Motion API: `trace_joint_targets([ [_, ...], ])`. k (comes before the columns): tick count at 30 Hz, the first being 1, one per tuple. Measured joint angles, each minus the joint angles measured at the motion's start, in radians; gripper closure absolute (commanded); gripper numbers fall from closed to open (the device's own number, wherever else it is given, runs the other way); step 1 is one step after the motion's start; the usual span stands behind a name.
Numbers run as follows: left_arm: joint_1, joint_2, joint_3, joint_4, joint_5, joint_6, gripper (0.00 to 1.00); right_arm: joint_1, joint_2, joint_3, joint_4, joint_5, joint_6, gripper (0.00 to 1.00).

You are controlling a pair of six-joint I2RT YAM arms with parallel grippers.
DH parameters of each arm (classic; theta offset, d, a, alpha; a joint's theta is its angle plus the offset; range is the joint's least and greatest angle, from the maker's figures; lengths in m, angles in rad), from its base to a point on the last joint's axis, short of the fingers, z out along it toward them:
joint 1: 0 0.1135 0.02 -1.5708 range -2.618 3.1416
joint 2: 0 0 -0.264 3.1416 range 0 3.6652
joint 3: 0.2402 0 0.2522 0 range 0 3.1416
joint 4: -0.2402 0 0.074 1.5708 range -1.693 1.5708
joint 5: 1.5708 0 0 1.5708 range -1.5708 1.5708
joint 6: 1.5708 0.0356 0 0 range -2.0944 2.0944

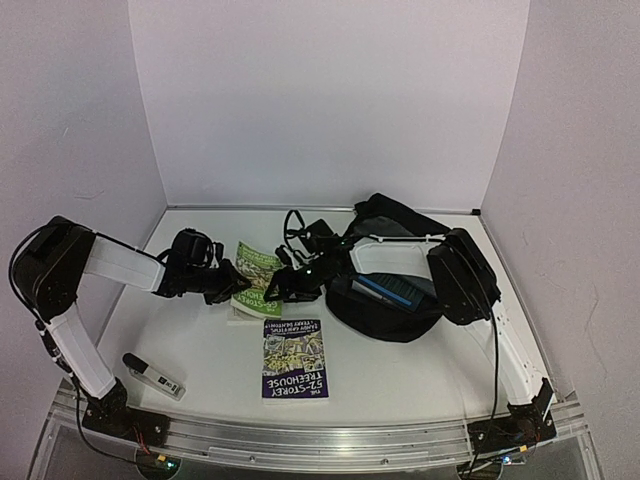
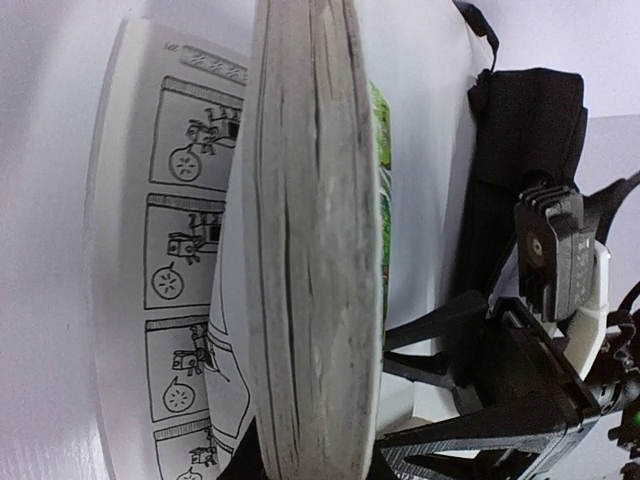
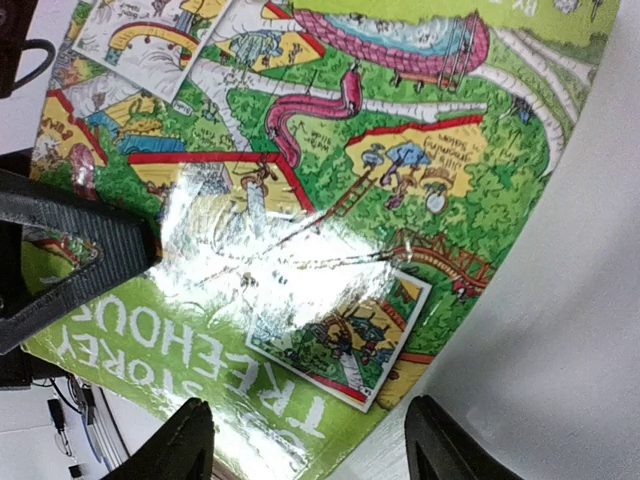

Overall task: Pack the student bag
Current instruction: Pick up the book from the center of the board.

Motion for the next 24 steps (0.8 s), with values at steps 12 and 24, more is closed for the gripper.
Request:
trace_joint_targets([
  [12, 0.002, -0.370, -0.001, -0.187, 0.009, 0.112, 1.00, -0.033, -0.200, -0.054, -0.048, -0.096, -0.033, 0.02],
  [24, -0.008, -0.493, 0.012, -0.107, 0.225, 0.123, 1.00, -0.077, -0.439, -0.150, 0.028, -0.316, 0.047, 0.03],
])
